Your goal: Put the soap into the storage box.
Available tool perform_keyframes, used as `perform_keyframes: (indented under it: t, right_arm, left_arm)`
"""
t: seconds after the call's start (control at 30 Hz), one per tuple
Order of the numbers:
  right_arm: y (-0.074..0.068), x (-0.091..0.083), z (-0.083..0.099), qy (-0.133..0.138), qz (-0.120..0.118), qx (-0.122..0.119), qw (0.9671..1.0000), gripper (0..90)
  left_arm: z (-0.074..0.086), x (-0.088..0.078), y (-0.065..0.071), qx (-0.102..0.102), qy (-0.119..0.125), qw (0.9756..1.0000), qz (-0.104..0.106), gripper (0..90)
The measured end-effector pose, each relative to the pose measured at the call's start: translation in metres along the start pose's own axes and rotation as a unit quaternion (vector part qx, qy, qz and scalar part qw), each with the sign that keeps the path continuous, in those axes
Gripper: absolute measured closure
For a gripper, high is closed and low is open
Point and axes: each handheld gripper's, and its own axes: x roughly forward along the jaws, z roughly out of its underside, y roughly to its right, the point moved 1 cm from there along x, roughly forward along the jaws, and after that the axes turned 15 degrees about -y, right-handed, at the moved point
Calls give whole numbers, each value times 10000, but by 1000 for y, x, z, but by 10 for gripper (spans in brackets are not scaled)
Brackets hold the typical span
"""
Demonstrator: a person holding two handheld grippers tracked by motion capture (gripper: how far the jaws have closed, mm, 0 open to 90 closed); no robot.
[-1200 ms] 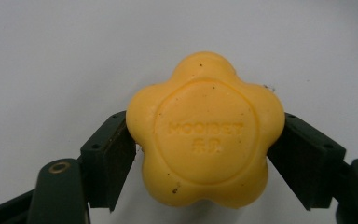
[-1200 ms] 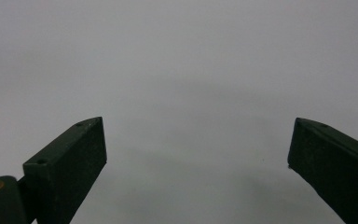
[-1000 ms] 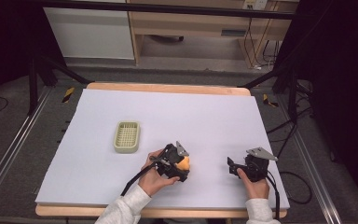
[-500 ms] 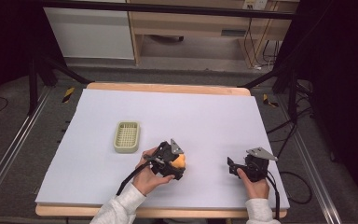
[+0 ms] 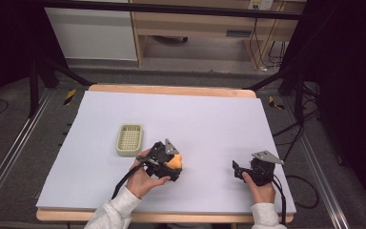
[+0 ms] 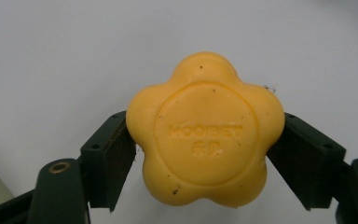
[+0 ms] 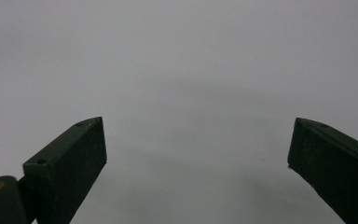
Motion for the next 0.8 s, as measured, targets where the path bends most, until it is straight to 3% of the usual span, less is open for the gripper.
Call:
perform_keyframes:
  t: [0.37,0.8]
  right_arm:
    - [0,0,0,13,12,9,10000,49]
    - [0,-1,0,29,4,19,10000,49]
  left_arm:
    - [18,-14,-26,-258,20,9996,-109,249]
    - [26,-26,-43,-467,91,9987,-191,249]
